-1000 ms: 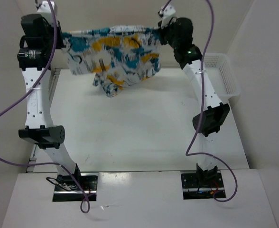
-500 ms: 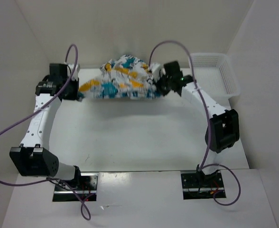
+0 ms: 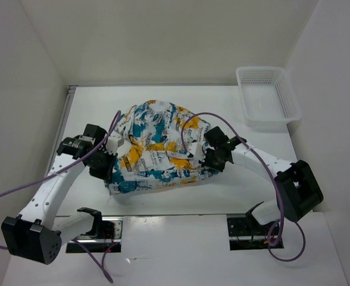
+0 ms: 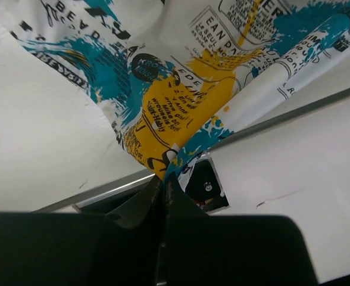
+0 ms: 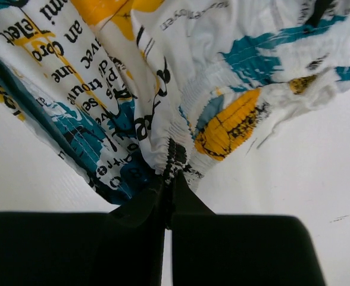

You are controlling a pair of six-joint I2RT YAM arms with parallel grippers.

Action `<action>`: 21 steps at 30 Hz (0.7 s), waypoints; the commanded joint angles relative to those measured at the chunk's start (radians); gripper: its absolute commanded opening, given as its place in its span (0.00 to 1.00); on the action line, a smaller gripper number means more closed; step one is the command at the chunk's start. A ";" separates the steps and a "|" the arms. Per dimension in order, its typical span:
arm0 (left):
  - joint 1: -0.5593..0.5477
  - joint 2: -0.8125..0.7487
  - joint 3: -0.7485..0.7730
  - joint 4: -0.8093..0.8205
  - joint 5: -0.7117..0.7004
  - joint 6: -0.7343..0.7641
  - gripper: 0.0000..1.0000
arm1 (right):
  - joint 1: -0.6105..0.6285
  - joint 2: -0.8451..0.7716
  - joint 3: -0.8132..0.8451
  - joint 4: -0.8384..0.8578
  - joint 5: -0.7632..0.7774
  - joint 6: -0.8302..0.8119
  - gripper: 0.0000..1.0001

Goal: Fold and stack the shorts
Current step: Flatten the shorts out

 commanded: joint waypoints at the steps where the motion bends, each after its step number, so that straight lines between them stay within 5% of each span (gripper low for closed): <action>1: -0.007 0.021 -0.022 -0.034 -0.021 0.005 0.05 | 0.003 -0.020 -0.028 0.006 0.084 -0.062 0.00; 7: -0.007 0.149 0.023 0.260 -0.291 0.005 0.01 | 0.003 0.021 0.082 0.119 0.115 0.062 0.00; 11: 0.080 0.391 0.338 0.400 -0.415 0.005 0.01 | -0.026 0.186 0.393 0.337 0.257 0.219 0.00; 14: 0.174 0.638 0.929 0.419 -0.429 0.005 0.01 | -0.096 0.401 1.003 0.387 0.403 0.423 0.00; 17: 0.208 0.853 1.623 0.350 -0.411 0.005 0.01 | -0.153 0.562 1.435 0.352 0.535 0.536 0.00; 21: 0.185 0.999 2.073 0.270 -0.402 0.005 0.00 | -0.153 0.580 1.550 0.309 0.505 0.591 0.00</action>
